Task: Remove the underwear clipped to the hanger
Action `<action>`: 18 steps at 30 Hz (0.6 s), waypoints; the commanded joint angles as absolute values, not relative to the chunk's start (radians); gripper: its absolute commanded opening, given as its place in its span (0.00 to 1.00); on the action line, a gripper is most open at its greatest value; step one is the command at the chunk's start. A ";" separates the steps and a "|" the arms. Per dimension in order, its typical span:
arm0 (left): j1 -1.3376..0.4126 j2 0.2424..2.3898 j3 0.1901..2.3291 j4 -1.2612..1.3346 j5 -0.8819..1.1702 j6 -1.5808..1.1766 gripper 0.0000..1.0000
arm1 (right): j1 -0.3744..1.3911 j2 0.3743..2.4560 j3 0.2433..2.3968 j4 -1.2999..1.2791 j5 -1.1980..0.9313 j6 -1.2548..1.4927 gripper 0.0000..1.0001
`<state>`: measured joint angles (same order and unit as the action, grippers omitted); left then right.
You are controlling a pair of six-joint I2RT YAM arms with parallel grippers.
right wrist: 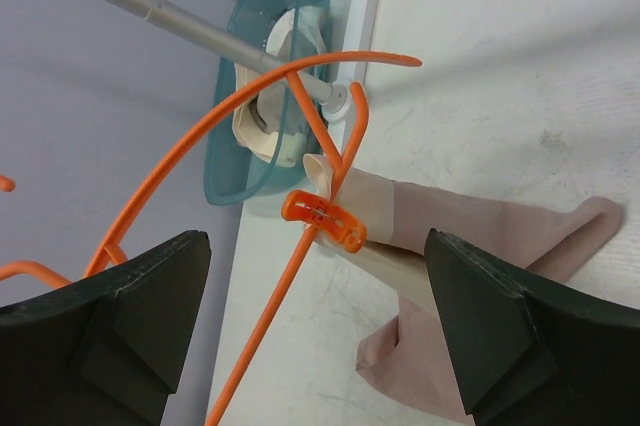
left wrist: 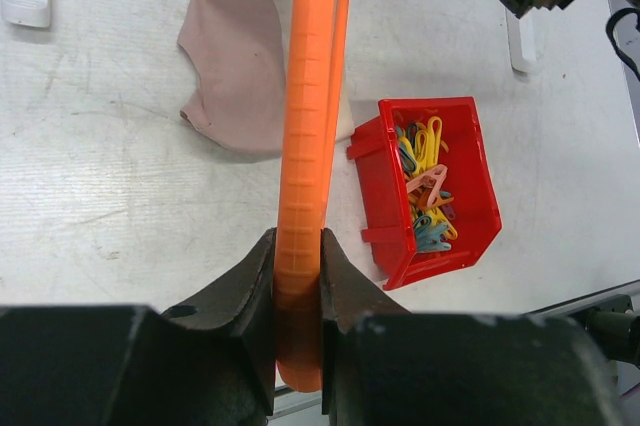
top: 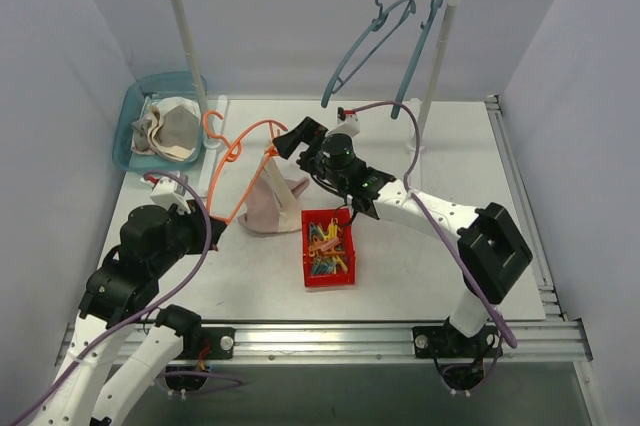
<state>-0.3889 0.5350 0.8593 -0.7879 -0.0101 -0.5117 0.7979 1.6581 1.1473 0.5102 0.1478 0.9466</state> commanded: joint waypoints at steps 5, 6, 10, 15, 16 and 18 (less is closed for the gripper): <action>-0.387 0.528 0.862 -0.703 0.034 -0.489 0.03 | 0.790 1.736 1.282 0.479 0.060 1.008 0.93; -0.387 0.528 0.859 -0.703 0.034 -0.488 0.03 | 0.788 1.743 1.287 0.476 0.057 1.014 0.93; -0.387 0.519 0.858 -0.701 0.035 -0.488 0.03 | 0.784 1.767 1.310 0.456 0.044 1.037 0.85; -0.387 0.517 0.865 -0.701 0.037 -0.485 0.03 | 0.778 1.781 1.307 0.448 0.045 1.054 0.67; -0.387 0.518 0.865 -0.700 0.040 -0.485 0.03 | 0.773 1.781 1.307 0.446 0.043 1.055 0.64; -0.387 0.517 0.868 -0.698 0.041 -0.485 0.03 | 0.770 1.787 1.305 0.445 0.038 1.058 0.52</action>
<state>-0.3889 0.5289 0.8539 -0.7815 0.0280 -0.4934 0.7803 1.7805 1.2678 0.4389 0.0490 1.0397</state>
